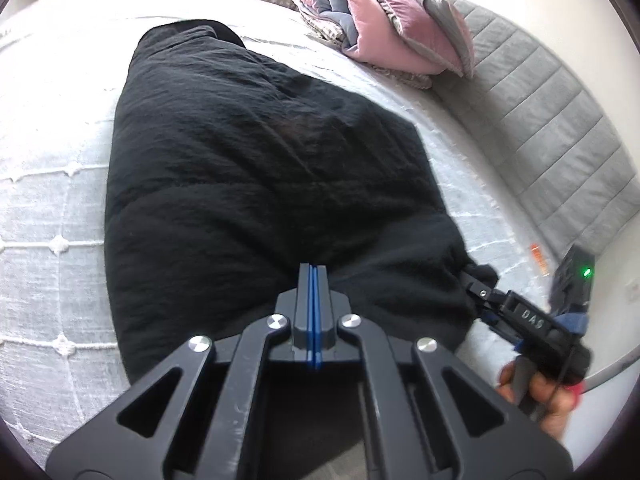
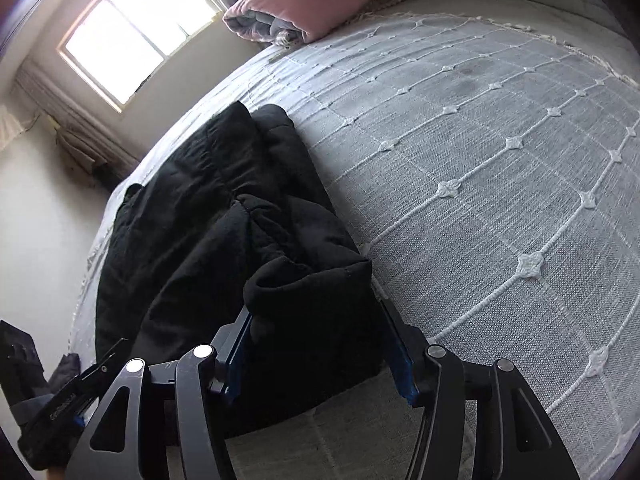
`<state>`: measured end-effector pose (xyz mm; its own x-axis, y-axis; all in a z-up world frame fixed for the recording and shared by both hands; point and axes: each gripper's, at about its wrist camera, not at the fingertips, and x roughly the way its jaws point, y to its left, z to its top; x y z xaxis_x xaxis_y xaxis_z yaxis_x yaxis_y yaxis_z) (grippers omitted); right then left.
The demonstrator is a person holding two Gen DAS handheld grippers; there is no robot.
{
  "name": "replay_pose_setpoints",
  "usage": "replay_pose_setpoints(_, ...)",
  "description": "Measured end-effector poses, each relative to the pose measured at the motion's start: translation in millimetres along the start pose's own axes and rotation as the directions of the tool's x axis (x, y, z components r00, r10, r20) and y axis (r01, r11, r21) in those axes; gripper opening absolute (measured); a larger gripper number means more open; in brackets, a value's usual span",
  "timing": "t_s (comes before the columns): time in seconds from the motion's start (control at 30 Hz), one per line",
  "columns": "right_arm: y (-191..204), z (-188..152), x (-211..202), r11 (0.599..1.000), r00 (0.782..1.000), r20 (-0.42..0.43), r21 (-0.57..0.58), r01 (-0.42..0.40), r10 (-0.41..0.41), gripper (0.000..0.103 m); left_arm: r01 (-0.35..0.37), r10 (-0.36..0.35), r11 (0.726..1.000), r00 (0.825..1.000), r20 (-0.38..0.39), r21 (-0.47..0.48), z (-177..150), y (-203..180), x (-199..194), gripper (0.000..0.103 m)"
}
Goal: Fold large clothes
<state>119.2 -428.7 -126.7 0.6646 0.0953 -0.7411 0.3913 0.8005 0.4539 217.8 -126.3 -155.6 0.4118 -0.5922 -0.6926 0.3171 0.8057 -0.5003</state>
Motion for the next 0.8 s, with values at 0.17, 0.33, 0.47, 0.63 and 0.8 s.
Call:
replay_pose_setpoints(0.17,-5,7,-38,0.996,0.991,0.118,0.052,-0.066,0.060,0.063,-0.020,0.020,1.000,0.998,0.061,0.005,18,5,-36,0.027)
replay_pose_setpoints(0.33,-9,13,-65,0.980,0.967,0.225,0.131,-0.149,0.117,0.063,-0.139,0.133,0.989,0.985,0.110,0.049,52,13,-50,0.035)
replay_pose_setpoints(0.47,-1,17,-68,0.971,0.958,0.235,0.134,-0.197,0.162,0.063,-0.176,0.173,0.982,0.983,0.055,0.062,94,23,-21,0.035)
replay_pose_setpoints(0.63,12,18,-63,0.983,0.972,0.201,0.104,-0.149,0.126,0.064,-0.277,0.282,0.956,0.959,-0.039,0.098,139,22,38,0.035)
replay_pose_setpoints(0.8,15,18,-60,0.986,0.974,0.193,0.096,-0.139,0.118,0.064,-0.410,0.417,0.906,0.908,-0.048,0.104,172,37,74,0.035)
